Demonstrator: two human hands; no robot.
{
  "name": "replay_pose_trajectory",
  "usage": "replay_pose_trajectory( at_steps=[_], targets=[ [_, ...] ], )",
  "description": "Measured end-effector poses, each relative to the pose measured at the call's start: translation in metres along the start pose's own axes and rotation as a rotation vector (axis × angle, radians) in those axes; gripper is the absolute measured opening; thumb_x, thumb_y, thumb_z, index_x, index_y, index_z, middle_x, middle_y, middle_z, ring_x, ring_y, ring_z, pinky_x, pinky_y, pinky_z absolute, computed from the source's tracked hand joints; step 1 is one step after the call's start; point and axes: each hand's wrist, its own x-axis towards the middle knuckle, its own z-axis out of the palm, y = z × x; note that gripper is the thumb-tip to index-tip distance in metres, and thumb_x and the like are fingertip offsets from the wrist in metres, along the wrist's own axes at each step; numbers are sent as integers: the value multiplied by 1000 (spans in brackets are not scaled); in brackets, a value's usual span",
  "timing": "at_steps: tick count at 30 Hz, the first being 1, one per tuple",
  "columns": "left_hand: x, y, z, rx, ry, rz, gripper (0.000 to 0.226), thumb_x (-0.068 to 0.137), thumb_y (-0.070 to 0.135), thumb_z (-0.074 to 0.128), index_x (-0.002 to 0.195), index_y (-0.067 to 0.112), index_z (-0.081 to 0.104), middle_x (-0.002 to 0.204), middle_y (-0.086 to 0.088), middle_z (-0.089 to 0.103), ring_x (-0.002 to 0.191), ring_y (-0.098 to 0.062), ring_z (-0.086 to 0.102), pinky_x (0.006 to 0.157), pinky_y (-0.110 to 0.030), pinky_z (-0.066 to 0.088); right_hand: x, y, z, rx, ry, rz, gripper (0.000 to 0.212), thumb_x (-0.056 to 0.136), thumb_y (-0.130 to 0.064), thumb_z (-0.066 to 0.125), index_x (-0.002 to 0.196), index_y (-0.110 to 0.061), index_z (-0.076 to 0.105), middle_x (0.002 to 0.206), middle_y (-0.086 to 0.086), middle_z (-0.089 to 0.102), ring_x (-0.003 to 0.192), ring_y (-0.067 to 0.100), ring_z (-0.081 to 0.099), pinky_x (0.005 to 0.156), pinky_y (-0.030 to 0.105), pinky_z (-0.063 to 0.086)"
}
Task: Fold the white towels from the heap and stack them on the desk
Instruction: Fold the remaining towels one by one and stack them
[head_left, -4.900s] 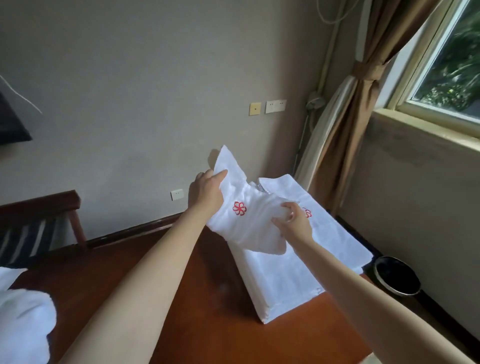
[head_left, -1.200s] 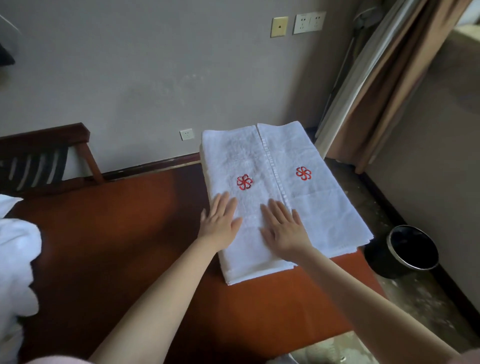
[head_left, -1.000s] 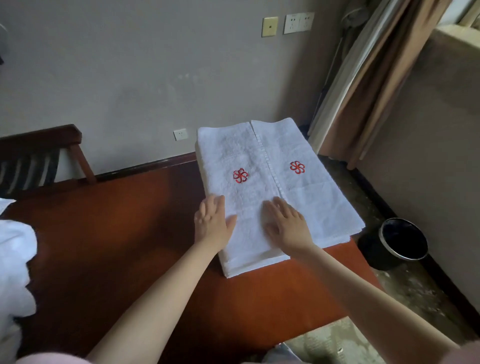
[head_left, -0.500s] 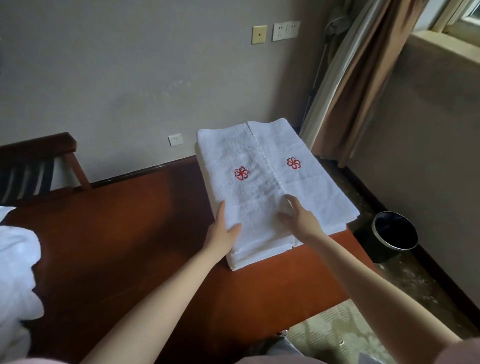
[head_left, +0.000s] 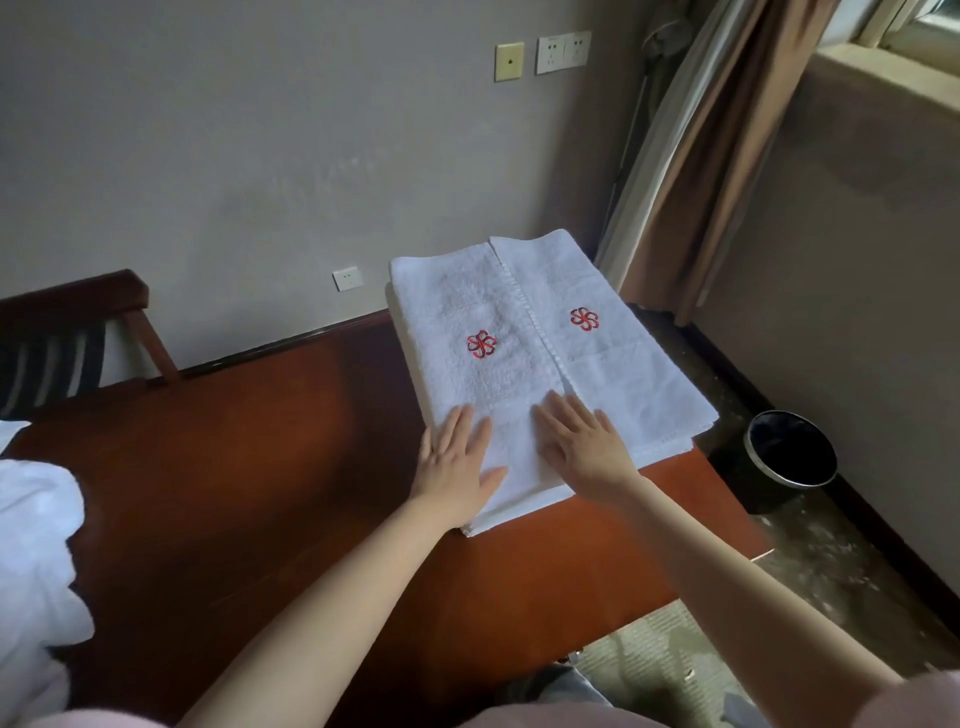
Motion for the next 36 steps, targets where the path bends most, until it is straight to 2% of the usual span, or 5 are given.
replay_pose_trajectory(
  at_steps=[5,11,18,30,36],
  targets=[
    [1,-5,3,2,-82,26,69,97,56,26,153,25,-1,159,-4,-19,144,-19,-24,116,-52,-2,-5,2,4,69,56,12,52,101,-37,41,150,-22,32,160,-1,18,148,26,11,114,45,14],
    [0,-26,-30,-268,295,-3,39,97,33,50,129,13,57,143,-6,43,135,-24,34,109,-35,21,7,-35,-24,155,242,-33,34,94,-25,57,125,-13,62,142,10,48,137,30,36,107,46,34],
    [-31,-91,-76,-436,500,-145,29,96,20,53,118,3,64,127,-10,56,122,-26,45,103,-32,31,44,-134,-51,298,248,-111,27,94,-17,52,116,-12,66,117,5,65,112,24,55,89,37,46],
    [-178,-317,-82,-598,528,-479,20,96,17,51,113,15,62,112,-1,63,96,-9,54,78,-21,47,64,-399,-8,267,-119,-332,23,95,-22,50,110,-17,66,103,2,69,90,23,65,69,27,50],
    [-262,-413,-81,-556,573,-648,21,94,13,52,111,11,63,118,-5,62,109,-21,57,92,-29,48,82,-512,15,144,-322,-420,28,97,-27,50,123,-18,59,114,2,66,98,20,62,77,26,48]
  ],
)
